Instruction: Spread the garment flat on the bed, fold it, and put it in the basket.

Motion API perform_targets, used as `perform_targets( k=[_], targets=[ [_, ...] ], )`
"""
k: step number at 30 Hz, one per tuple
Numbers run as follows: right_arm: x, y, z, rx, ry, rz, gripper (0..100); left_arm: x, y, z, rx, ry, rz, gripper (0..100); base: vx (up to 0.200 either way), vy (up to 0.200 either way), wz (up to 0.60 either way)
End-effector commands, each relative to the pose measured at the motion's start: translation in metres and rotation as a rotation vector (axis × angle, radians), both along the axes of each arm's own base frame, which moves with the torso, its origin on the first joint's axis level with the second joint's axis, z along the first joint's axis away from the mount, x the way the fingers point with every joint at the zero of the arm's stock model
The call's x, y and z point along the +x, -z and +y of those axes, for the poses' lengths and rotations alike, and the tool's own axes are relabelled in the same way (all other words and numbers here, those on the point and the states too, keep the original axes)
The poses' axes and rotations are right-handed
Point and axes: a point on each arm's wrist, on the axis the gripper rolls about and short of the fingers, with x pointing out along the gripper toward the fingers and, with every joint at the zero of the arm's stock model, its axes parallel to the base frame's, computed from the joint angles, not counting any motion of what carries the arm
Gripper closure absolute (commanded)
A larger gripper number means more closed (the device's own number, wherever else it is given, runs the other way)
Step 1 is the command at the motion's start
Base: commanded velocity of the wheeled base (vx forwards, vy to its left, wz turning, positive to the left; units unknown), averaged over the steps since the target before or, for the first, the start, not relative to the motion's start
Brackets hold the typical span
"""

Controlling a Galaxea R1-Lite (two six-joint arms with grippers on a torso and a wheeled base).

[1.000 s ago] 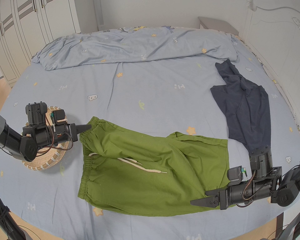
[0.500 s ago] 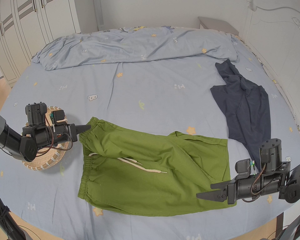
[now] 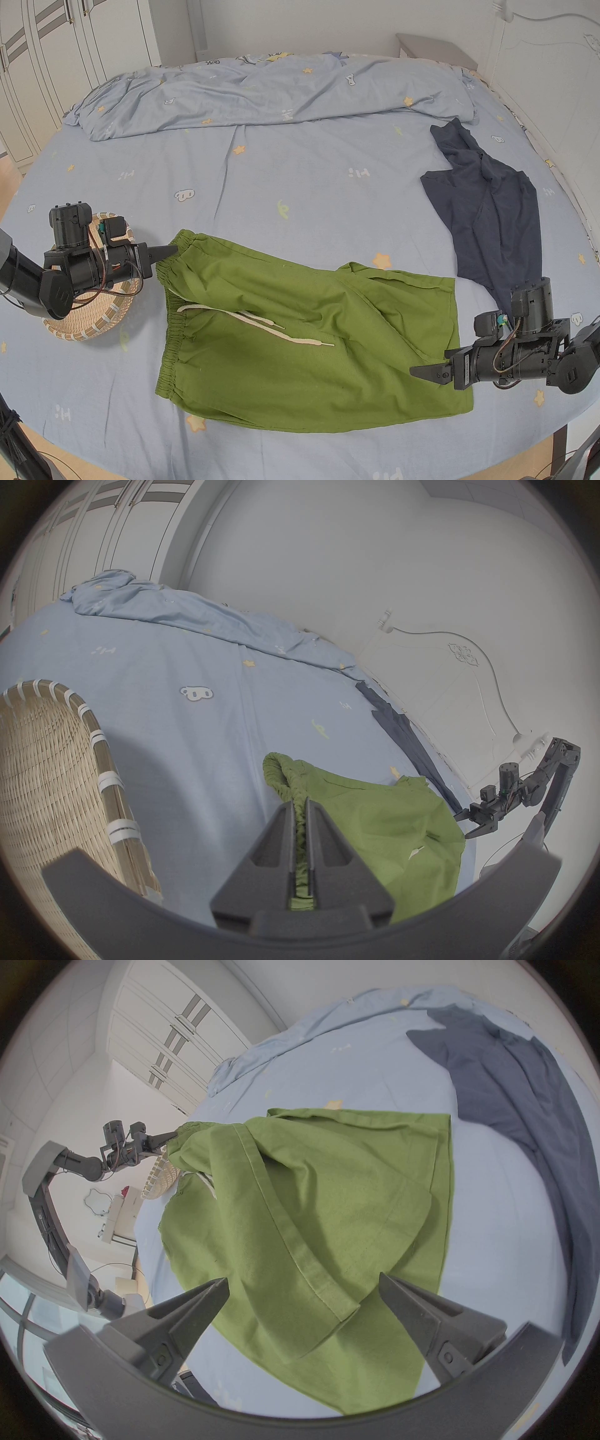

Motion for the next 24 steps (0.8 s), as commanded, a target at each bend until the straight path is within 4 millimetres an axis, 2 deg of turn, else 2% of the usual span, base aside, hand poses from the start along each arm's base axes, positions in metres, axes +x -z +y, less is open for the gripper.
perform_targets(
  k=[1, 9, 19, 24],
  targets=[
    [0.004, 0.006, -0.006, 0.043, 0.003, 0.054, 0, 0.0, 0.001, -0.001, 0.0, 0.002, 0.004, 100, 0.0, 0.0, 0.0],
    [0.014, 0.0, -0.02, 0.198, -0.025, 0.096, 0, -0.001, -0.001, -0.001, -0.001, 0.003, 0.0, 100, 0.0, 0.0, 0.0],
    [0.023, -0.004, -0.025, 0.336, 0.008, 0.187, 0, -0.001, 0.0, -0.002, 0.0, 0.003, 0.001, 100, 0.0, 0.0, 0.0],
    [0.028, 0.007, -0.024, 0.347, 0.005, 0.24, 0, -0.002, 0.0, -0.002, 0.0, 0.003, 0.001, 100, 0.0, 0.0, 0.0]
  ],
)
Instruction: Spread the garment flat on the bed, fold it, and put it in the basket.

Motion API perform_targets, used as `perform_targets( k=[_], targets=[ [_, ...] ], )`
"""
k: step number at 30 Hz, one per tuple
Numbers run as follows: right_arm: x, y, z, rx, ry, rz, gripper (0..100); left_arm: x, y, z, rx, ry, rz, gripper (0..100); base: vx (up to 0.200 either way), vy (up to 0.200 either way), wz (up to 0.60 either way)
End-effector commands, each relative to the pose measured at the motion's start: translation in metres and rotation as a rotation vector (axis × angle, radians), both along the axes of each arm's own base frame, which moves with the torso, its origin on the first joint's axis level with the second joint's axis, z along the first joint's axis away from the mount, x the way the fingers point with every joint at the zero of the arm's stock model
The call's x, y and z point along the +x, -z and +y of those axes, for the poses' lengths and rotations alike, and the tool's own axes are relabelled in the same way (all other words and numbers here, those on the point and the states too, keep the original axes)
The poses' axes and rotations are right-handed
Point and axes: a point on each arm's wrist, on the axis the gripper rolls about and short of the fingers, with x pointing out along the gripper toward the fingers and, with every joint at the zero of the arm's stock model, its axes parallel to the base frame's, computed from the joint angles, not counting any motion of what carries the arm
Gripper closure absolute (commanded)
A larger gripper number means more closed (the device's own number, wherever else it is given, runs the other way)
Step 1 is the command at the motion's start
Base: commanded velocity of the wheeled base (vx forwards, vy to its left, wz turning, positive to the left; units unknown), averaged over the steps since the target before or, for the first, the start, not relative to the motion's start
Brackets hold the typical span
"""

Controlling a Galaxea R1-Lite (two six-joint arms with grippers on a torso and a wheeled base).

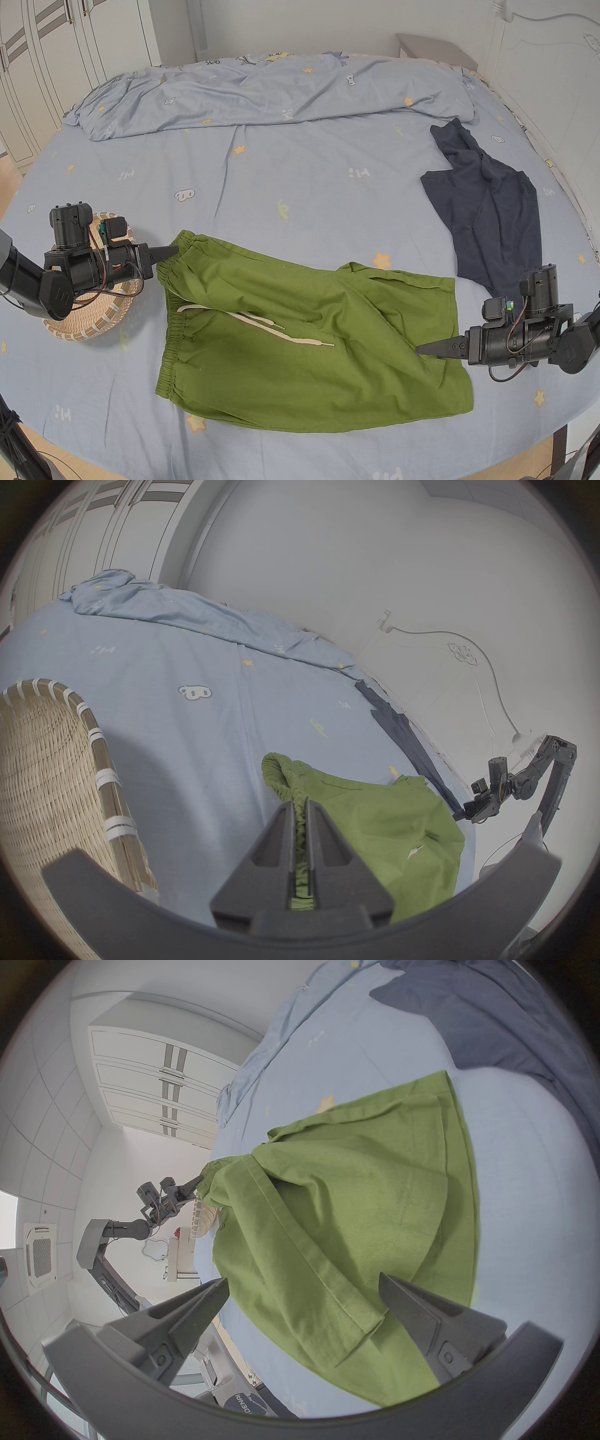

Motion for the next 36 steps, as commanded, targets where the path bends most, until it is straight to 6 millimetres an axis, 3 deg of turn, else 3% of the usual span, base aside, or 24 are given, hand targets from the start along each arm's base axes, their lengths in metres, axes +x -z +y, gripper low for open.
perform_targets(
  k=[1, 20, 21, 36],
  targets=[
    [0.0052, 0.0126, 0.0004, -0.006, 0.001, 0.045, 0, -0.0005, -0.0005, 0.0, 0.0, 0.0, -0.001, 100, 0.0, 0.0, 0.0],
    [0.0019, 0.0159, 0.0009, 0.035, -0.047, 0.08, 0, -0.0003, 0.0, 0.0, 0.0, 0.0, 0.0, 100, 0.0, 0.0, 0.0],
    [0.0022, 0.0162, 0.0006, 0.035, -0.045, 0.08, 100, -0.0005, -0.0005, 0.0, 0.0, 0.0, -0.001, 100, 0.0, 0.0, 0.0],
    [0.0048, 0.0152, -0.0043, 0.03, -0.027, 0.06, 100, -0.0005, -0.0005, 0.0, 0.001, 0.0, -0.002, 100, 0.0, 0.0, 0.0]
  ],
)
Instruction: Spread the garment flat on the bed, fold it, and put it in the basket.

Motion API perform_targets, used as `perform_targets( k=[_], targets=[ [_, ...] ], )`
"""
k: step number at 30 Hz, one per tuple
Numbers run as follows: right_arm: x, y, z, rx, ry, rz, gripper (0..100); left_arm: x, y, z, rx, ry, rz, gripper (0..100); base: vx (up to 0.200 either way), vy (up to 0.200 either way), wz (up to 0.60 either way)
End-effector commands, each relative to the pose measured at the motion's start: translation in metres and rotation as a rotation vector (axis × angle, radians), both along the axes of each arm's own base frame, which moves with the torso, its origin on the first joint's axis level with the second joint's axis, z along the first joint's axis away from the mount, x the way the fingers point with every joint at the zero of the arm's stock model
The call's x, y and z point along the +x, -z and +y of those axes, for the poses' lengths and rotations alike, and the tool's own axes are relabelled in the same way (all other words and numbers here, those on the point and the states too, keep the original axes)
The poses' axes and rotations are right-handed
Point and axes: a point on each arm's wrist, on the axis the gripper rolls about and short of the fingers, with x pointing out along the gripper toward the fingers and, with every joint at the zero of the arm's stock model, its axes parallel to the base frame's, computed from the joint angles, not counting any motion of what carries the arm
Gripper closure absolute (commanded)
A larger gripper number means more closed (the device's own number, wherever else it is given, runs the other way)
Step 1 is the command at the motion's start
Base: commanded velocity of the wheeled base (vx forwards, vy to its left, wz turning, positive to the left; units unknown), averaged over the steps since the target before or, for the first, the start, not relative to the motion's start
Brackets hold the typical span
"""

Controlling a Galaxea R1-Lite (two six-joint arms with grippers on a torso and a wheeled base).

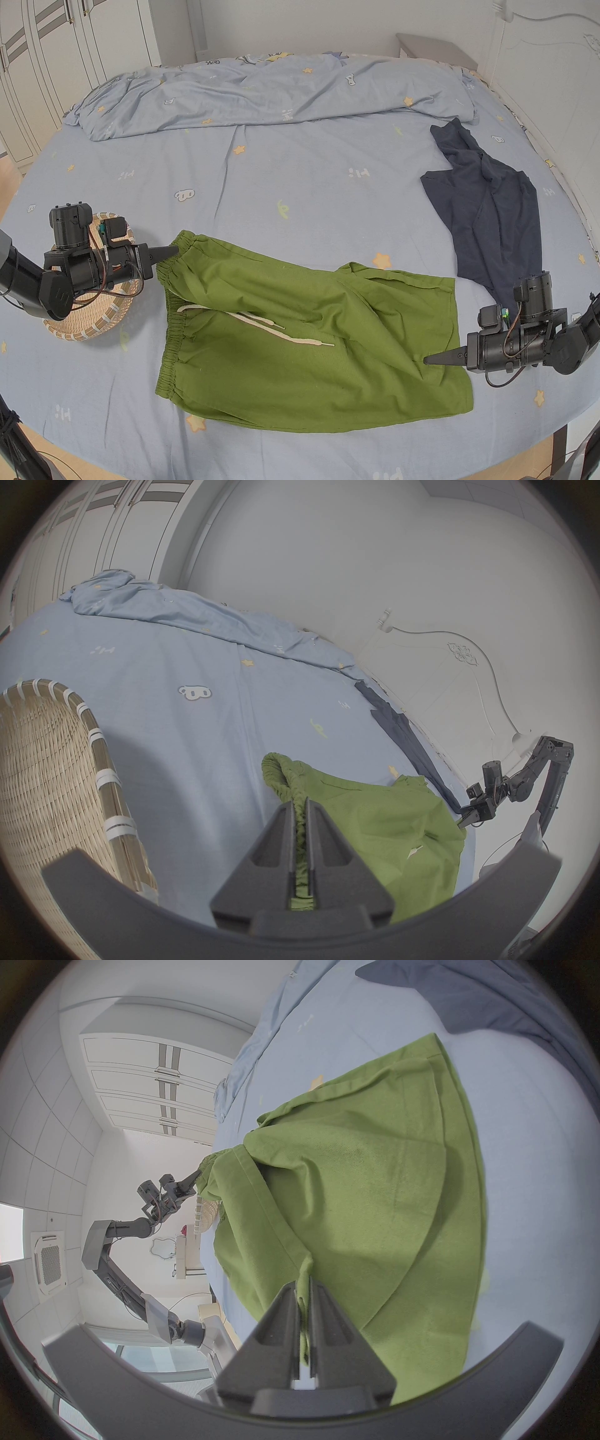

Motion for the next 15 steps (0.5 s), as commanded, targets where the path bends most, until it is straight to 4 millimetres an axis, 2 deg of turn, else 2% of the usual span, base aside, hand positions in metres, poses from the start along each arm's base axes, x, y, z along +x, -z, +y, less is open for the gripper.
perform_targets(
  k=[1, 4, 5, 6, 7, 9, 13, 15],
  targets=[
    [0.001, -0.002, 0.0, -0.004, 0.003, -0.016, 100, 0.0, 0.0, 0.0, 0.001, 0.0, -0.002, 100, 0.0, 0.0, 0.0],
    [0.008, -0.014, 0.0, -0.009, 0.024, -0.077, 100, 0.0, -0.001, 0.001, 0.0, -0.002, -0.003, 100, 0.0, 0.0, 0.0],
    [0.014, -0.031, 0.001, -0.015, 0.049, -0.15, 100, 0.001, -0.001, 0.001, 0.0, -0.003, -0.003, 100, 0.0, 0.0, 0.0],
    [0.014, -0.031, 0.001, -0.015, 0.049, -0.15, 100, 0.001, -0.001, 0.001, 0.0, -0.003, -0.003, 100, 0.0, 0.0, 0.0],
    [0.018, -0.049, 0.002, -0.016, 0.069, -0.223, 100, 0.002, 0.0, 0.001, -0.002, -0.004, -0.002, 100, 0.0, 0.0, 0.0],
    [0.023, -0.069, 0.002, -0.003, 0.073, -0.295, 100, 0.003, -0.002, 0.002, -0.006, -0.006, -0.004, 100, 0.0, 0.0, 0.0],
    [0.033, -0.097, 0.004, 0.009, 0.079, -0.361, 100, 0.005, -0.006, 0.004, -0.024, -0.018, -0.007, 100, 0.0, 0.0, 0.0],
    [0.042, -0.118, 0.003, -0.003, 0.078, -0.384, 100, 0.009, -0.01, 0.005, -0.044, -0.026, -0.011, 100, 0.0, 0.0, 0.0]
  ],
)
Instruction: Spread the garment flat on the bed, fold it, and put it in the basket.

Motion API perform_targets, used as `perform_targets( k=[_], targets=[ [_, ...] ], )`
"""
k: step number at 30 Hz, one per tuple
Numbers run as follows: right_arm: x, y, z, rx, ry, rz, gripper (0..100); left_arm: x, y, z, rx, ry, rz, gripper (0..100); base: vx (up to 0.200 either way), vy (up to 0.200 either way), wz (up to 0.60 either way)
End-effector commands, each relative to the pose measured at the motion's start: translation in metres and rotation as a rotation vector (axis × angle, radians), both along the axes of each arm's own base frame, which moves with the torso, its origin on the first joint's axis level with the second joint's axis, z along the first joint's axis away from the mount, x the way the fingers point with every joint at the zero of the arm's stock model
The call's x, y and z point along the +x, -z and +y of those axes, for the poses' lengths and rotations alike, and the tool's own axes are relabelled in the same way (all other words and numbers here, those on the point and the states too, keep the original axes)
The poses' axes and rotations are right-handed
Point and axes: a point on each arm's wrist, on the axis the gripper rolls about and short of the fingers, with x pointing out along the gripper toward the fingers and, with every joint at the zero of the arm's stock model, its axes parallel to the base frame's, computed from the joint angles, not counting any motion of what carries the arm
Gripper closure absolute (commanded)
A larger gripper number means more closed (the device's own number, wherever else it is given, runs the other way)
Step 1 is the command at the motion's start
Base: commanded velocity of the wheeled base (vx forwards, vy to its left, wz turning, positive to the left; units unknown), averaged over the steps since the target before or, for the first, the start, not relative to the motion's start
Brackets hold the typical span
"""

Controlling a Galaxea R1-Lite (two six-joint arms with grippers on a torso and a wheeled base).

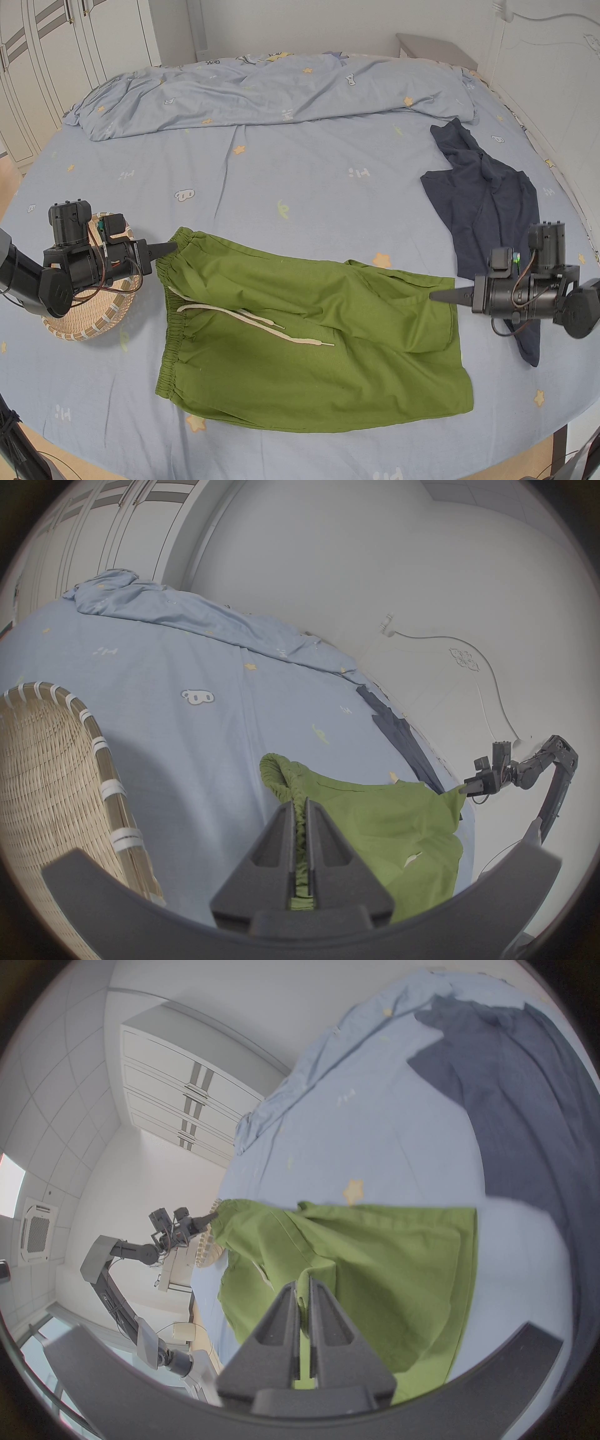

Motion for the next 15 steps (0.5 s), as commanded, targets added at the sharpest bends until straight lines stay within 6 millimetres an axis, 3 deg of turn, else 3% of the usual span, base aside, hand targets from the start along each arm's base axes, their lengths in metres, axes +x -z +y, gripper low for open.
perform_targets(
  k=[1, 5, 8, 15],
  targets=[
    [0.014, -0.058, -0.002, -0.006, 0.011, -0.135, 100, 0.007, -0.008, 0.003, -0.033, -0.017, -0.011, 100, 0.0, 0.0, 0.0],
    [0.025, -0.081, -0.009, -0.106, 0.048, -0.177, 100, 0.012, -0.016, 0.003, -0.062, -0.025, -0.02, 100, 0.0, 0.0, 0.0],
    [0.043, -0.1, -0.008, -0.358, 0.268, -0.254, 100, 0.02, -0.022, 0.004, -0.077, -0.046, -0.028, 100, 0.0, 0.0, 0.0],
    [0.061, -0.124, -0.004, -0.38, 0.342, -0.349, 100, 0.034, -0.021, 0.004, -0.059, -0.152, -0.036, 100, 0.0, 0.0, 0.0]
  ],
)
